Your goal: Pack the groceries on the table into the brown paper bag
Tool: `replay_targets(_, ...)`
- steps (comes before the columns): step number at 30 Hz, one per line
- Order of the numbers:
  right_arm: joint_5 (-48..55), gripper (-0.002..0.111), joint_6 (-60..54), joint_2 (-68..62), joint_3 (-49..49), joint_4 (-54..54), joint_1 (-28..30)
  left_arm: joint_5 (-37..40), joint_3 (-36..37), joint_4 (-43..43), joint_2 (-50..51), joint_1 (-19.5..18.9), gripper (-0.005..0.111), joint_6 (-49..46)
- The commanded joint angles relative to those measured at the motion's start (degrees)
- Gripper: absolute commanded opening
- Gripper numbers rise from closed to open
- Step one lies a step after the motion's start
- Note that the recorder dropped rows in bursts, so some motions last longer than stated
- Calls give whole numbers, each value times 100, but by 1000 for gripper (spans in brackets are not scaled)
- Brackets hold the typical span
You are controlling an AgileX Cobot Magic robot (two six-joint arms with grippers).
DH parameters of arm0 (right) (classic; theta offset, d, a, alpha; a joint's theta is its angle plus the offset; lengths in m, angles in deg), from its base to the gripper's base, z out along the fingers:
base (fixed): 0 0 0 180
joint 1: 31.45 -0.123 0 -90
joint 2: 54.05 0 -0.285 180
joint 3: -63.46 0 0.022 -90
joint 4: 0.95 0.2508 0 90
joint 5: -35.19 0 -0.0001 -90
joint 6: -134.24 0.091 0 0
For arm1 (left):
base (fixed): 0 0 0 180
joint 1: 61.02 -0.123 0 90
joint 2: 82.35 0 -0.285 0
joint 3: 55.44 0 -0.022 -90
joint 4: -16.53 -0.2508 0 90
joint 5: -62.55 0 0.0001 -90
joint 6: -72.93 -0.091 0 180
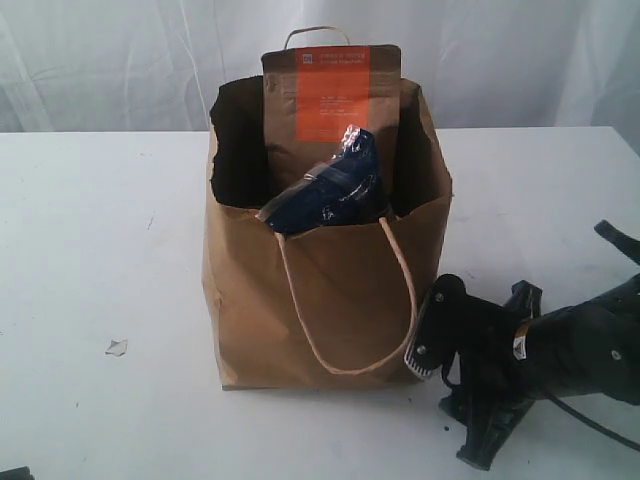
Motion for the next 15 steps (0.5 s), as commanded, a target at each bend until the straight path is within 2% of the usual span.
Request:
replay_targets(1,-237,62,-69,-167,18,46,88,27,15,39,-30,1,0,1)
replay_targets(12,-560,62,-69,-415,18,46,63,27,15,39,-30,1,0,1)
replay_targets(15,-603,56,-58,-456,8,58,63,27,15,39,-30,1,0,1)
